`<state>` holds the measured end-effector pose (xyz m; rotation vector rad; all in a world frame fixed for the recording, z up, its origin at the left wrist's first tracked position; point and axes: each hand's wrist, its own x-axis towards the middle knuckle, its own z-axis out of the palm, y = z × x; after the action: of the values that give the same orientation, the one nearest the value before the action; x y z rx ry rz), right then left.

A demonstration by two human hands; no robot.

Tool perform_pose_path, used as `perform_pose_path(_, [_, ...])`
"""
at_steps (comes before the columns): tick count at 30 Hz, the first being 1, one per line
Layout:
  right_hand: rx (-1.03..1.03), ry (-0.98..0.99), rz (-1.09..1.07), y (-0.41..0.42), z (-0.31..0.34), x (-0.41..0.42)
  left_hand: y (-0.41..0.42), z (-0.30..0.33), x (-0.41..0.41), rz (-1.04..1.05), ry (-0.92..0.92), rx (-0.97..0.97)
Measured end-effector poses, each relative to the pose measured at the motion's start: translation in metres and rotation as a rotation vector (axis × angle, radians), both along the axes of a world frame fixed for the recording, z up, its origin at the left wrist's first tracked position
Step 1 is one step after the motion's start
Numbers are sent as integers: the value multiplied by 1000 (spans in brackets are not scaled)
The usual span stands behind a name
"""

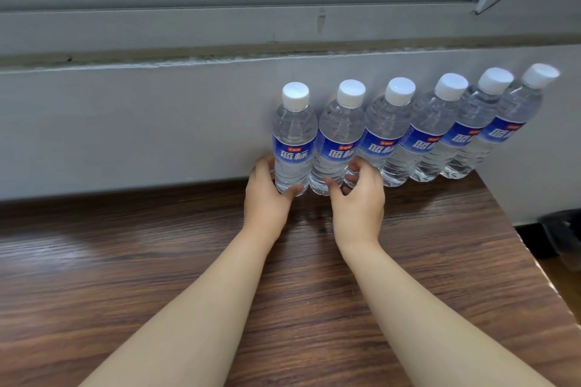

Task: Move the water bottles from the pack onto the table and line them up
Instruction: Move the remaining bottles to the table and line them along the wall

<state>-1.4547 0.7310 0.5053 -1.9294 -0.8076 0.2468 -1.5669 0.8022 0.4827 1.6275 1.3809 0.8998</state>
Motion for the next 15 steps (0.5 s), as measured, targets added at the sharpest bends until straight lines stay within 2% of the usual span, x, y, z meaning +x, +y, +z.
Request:
perform_pose_path(4, [-18, 84, -34, -6, 3, -3, -9, 8, -10, -27, 32, -41])
perform_pose_path(7, [-142, 149, 2, -13, 3, -10, -19, 16, -31, -13, 73, -94])
perform_pose_path(12, [-273, 315, 376, -21, -3, -40, -46, 38, -95, -15, 102, -104])
perform_pose_path(15, [-345, 345, 628, -26, -2, -67, -71, 51, -143, 28, 129, -122])
